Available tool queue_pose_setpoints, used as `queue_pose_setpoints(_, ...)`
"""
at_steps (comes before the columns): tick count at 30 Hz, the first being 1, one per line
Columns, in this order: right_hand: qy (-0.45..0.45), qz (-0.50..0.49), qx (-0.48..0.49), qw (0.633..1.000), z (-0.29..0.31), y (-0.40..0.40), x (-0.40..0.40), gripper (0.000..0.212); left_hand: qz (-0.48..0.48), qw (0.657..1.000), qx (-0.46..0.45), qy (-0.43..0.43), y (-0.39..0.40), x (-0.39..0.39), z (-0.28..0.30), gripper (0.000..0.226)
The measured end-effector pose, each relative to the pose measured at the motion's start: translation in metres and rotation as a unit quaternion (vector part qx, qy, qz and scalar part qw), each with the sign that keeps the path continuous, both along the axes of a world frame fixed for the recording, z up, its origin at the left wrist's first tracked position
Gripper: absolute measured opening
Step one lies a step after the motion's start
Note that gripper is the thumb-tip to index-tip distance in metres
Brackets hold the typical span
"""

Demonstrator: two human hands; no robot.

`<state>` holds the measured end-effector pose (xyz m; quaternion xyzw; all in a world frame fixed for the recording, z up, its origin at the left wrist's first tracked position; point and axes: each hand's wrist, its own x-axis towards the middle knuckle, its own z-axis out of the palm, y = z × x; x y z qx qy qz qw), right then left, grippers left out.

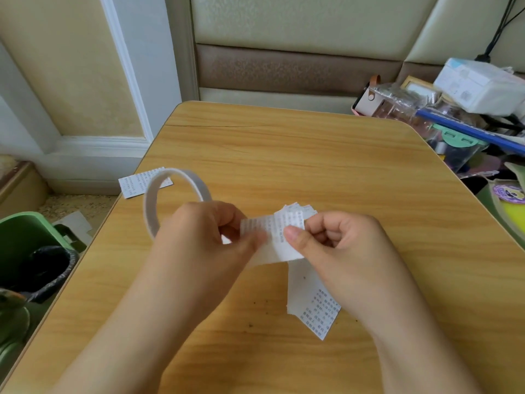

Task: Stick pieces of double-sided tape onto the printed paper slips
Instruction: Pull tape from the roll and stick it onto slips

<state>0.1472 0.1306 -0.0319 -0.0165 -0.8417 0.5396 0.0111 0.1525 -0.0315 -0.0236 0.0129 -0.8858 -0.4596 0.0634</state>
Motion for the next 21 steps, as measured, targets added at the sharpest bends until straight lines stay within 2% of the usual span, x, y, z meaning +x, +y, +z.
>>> queue_pose_setpoints(4, -0.049, 0.034, 0.135, 0.989, -0.008, -0.019, 0.007, 0.026, -0.004, 0.978, -0.206, -0.026, -0.018, 0.005, -0.008, 0.019)
queue_pose_setpoints(7, -0.034, 0.030, 0.233, 0.971, -0.019, -0.033, 0.009, 0.026, -0.044, 0.950, -0.306, -0.046, -0.020, 0.006, -0.018, 0.032)
queue_pose_setpoints(9, -0.008, 0.020, 0.275, 0.961, -0.025, -0.037, 0.007, 0.025, -0.053, 0.946, -0.312, -0.069, -0.022, 0.004, -0.022, 0.040)
queue_pose_setpoints(11, 0.045, 0.020, 0.308, 0.950, -0.028, -0.037, 0.005, 0.022, -0.056, 0.949, -0.299, -0.079, -0.025, 0.000, -0.025, 0.039)
queue_pose_setpoints(14, 0.137, 0.080, 0.318, 0.935, -0.032, -0.040, 0.005, 0.014, -0.080, 0.952, -0.288, -0.074, -0.028, -0.003, -0.028, 0.034)
queue_pose_setpoints(17, 0.131, 0.149, 0.314, 0.929, -0.036, -0.045, 0.007, 0.009, -0.104, 0.953, -0.273, -0.076, -0.030, -0.006, -0.030, 0.031)
queue_pose_setpoints(21, 0.093, 0.121, 0.327, 0.933, -0.033, -0.038, 0.000, 0.011, -0.117, 0.954, -0.264, -0.084, -0.032, -0.007, -0.030, 0.024)
